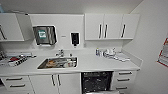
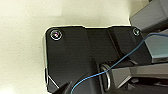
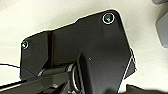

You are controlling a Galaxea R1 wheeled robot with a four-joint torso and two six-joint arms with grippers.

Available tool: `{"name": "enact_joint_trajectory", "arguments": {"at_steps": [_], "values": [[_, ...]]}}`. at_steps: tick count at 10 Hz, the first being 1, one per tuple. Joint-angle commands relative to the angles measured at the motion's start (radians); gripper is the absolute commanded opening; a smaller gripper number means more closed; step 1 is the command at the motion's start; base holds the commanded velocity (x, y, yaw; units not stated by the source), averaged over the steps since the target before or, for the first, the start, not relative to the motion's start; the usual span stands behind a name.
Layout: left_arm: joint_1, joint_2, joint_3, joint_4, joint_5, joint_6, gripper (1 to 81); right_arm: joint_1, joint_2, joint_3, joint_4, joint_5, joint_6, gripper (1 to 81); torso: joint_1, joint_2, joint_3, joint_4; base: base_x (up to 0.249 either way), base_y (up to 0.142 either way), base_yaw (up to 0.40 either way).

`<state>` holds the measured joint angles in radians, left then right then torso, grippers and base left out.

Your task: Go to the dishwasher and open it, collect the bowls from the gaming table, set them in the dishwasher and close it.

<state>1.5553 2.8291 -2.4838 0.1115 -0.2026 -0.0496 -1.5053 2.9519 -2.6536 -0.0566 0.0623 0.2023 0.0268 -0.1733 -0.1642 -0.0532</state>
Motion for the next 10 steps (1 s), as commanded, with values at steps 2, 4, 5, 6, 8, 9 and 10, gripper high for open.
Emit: {"name": "enact_joint_trajectory", "arguments": {"at_steps": [2, 4, 5, 6, 8, 9, 10], "values": [[-0.036, 0.004, -0.006, -0.004, 0.048, 0.002, 81.1, 0.05, -0.006, -0.003, -0.002, -0.052, -0.004, 81.1, -0.005, 0.029, 0.009, 0.0, 0.0, 0.0, 0.0], [-0.034, 0.049, -0.076, -0.038, 0.048, 0.002, 81.1, 0.047, -0.005, -0.005, -0.002, -0.052, -0.004, 81.1, -0.009, 0.066, 0.013, 0.0, 0.0, 0.0, 0.0], [-0.034, 0.07, -0.112, -0.055, 0.048, 0.002, 81.1, 0.05, -0.001, -0.005, 0.0, -0.052, -0.003, 81.1, -0.011, 0.074, 0.013, 0.0, 0.0, 0.0, 0.0], [-0.036, 0.099, -0.153, -0.106, 0.046, 0.002, 81.1, 0.052, 0.008, -0.009, 0.003, -0.052, 0.005, 81.1, -0.011, 0.072, 0.013, 0.0, 0.0, 0.0, 0.0], [-0.039, 0.139, -0.208, -0.196, 0.049, 0.004, 81.1, 0.049, 0.04, -0.064, 0.001, -0.052, 0.002, 81.1, -0.012, 0.072, 0.013, 0.0, 0.0, 0.0, 0.0], [-0.039, 0.142, -0.213, -0.187, 0.073, 0.004, 81.1, 0.047, 0.061, -0.098, 0.001, -0.052, 0.002, 81.1, -0.012, 0.072, 0.013, 0.0, 0.0, 0.0, 0.0], [-0.039, 0.149, -0.214, -0.187, 0.114, 0.004, 81.1, 0.047, 0.074, -0.12, 0.003, -0.052, 0.002, 81.1, -0.013, 0.073, 0.013, 0.0, 0.0, 0.0, 0.0]]}}
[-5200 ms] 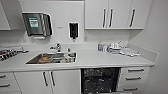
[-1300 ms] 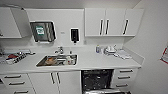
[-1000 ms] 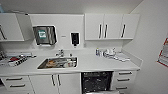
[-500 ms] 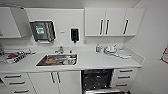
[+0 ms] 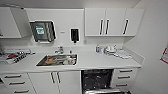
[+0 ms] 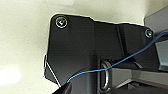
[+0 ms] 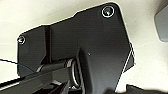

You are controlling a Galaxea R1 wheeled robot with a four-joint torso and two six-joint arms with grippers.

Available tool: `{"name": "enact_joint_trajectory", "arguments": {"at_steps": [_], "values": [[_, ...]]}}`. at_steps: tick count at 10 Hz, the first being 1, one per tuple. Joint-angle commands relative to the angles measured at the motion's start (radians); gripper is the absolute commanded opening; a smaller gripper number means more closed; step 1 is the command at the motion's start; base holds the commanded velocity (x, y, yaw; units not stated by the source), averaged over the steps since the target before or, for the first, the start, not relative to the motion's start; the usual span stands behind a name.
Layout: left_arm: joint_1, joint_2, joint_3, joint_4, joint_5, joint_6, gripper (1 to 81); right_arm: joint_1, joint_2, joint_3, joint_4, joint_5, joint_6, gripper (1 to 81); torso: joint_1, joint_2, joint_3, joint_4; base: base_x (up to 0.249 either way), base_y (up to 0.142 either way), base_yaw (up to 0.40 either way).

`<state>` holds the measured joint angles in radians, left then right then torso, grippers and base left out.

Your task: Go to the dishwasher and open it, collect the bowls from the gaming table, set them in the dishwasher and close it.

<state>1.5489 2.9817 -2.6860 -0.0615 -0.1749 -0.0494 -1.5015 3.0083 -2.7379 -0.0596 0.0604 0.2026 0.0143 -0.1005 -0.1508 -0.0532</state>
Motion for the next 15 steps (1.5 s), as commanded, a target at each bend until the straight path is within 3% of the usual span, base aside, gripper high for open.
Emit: {"name": "enact_joint_trajectory", "arguments": {"at_steps": [1, 2, 3, 4, 6, 7, 8, 10, 15], "values": [[-0.031, 0.002, -0.012, -0.02, 0.11, 0.02, 81.1, 0.042, 0.025, -0.042, 0.004, -0.05, 0.0, 81.1, 0.0, 0.0, 0.0, 0.0, 0.0, 0.0, 0.0], [-0.028, 0.014, -0.029, -0.023, 0.123, 0.067, 81.1, 0.039, 0.025, -0.04, 0.004, -0.05, 0.0, 81.1, 0.0, 0.0, 0.0, 0.0, 0.0, 0.0, 0.0], [-0.026, 0.039, -0.064, -0.051, 0.123, 0.132, 81.1, 0.039, 0.025, -0.042, 0.006, -0.05, 0.0, 81.1, 0.0, 0.0, 0.0, 0.0, 0.0, 0.0, 0.0], [-0.031, 0.045, -0.089, -0.08, 0.126, 0.144, 81.1, 0.039, 0.024, -0.043, 0.004, -0.05, 0.0, 81.1, 0.0, 0.0, 0.0, 0.0, 0.0, 0.0, 0.0], [-0.037, 0.04, -0.088, -0.064, 0.112, 0.151, 81.1, 0.036, 0.025, -0.038, 0.003, -0.05, -0.002, 81.1, 0.0, 0.0, 0.0, 0.0, 0.0, 0.0, 0.0], [-0.054, 0.042, -0.092, -0.029, 0.109, 0.158, 81.1, 0.036, 0.031, -0.038, 0.004, -0.05, 0.0, 81.1, 0.0, 0.0, 0.0, 0.0, 0.0, 0.0, 0.0], [-0.069, 0.048, -0.101, -0.023, 0.112, 0.16, 81.1, 0.036, 0.036, -0.04, 0.0, -0.05, -0.005, 81.1, 0.0, 0.0, 0.0, 0.0, 0.0, 0.0, 0.0], [-0.08, 0.057, -0.103, -0.023, 0.114, 0.16, 81.1, 0.026, 0.039, -0.035, -0.042, -0.05, -0.066, 81.1, 0.0, 0.0, 0.0, 0.0, 0.0, 0.0, 0.0], [-0.088, 0.057, -0.104, -0.02, 0.114, 0.161, 81.1, 0.039, 0.046, -0.038, -0.04, -0.05, -0.069, 81.1, 0.0, 0.0, 0.0, 0.0, 0.0, 0.0, 0.0]]}}
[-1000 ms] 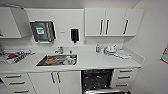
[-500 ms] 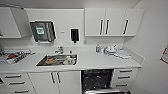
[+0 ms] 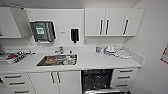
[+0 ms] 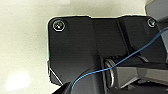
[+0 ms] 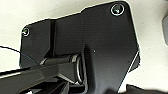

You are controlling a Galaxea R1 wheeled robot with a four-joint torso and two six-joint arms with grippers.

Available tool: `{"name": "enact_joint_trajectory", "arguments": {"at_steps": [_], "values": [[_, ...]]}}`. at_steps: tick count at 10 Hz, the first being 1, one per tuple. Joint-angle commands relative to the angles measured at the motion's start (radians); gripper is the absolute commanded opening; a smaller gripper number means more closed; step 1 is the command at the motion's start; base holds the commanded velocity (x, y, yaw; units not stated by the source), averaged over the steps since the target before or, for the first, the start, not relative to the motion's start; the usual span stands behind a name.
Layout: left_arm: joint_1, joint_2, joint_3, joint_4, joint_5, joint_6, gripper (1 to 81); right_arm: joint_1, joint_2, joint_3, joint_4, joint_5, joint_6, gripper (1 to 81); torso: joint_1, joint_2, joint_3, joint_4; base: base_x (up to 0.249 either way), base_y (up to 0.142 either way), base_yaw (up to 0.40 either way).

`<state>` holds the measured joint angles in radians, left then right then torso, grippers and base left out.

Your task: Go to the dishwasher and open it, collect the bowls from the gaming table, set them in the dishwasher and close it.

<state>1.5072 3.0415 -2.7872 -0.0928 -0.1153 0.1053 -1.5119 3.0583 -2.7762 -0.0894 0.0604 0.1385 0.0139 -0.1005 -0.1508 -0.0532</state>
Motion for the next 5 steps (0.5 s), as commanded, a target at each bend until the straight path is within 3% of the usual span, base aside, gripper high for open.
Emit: {"name": "enact_joint_trajectory", "arguments": {"at_steps": [1, 5], "values": [[-0.046, -0.002, -0.003, 0.01, 0.054, 0.007, 81.1, 0.048, -0.002, 0.003, -0.01, -0.05, -0.005, 81.1, 0.0, 0.0, 0.0, 0.0, 0.0, 0.0, 0.0], [-0.046, -0.007, -0.002, 0.008, 0.062, 0.007, 81.1, 0.048, 0.001, 0.006, -0.01, -0.05, -0.005, 81.1, 0.0, 0.0, 0.0, 0.0, 0.0, 0.0, 0.0]]}}
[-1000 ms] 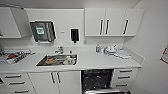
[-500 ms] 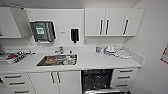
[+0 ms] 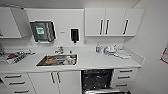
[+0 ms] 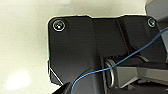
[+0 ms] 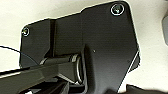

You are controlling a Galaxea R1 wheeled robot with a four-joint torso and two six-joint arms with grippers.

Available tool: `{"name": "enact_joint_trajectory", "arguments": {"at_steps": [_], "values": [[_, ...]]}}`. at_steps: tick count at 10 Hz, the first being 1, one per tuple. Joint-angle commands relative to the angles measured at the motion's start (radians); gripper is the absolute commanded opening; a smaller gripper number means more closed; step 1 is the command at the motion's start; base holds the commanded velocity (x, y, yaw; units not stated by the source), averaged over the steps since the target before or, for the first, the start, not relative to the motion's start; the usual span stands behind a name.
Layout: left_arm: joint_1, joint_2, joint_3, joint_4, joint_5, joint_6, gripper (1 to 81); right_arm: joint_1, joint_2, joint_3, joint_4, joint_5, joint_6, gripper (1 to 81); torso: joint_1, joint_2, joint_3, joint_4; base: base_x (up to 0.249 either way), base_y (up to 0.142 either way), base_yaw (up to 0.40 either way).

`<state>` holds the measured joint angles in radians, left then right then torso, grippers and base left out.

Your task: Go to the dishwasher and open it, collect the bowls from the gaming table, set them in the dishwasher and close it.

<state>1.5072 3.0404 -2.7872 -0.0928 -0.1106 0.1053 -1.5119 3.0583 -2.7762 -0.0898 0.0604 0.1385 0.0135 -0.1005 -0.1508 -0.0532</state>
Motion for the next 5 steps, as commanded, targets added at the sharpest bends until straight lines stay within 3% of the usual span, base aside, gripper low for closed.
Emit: {"name": "enact_joint_trajectory", "arguments": {"at_steps": [1, 5], "values": [[-0.046, -0.009, -0.002, 0.007, 0.057, 0.007, 81.1, 0.047, 0.003, 0.006, -0.01, -0.05, -0.005, 81.1, 0.0, 0.0, 0.0, 0.0, 0.0, 0.0, 0.0], [-0.046, -0.012, -0.002, 0.01, 0.059, 0.007, 81.1, 0.044, 0.006, 0.001, -0.01, -0.05, -0.005, 81.1, 0.0, 0.0, 0.0, 0.0, 0.0, 0.0, 0.0]]}}
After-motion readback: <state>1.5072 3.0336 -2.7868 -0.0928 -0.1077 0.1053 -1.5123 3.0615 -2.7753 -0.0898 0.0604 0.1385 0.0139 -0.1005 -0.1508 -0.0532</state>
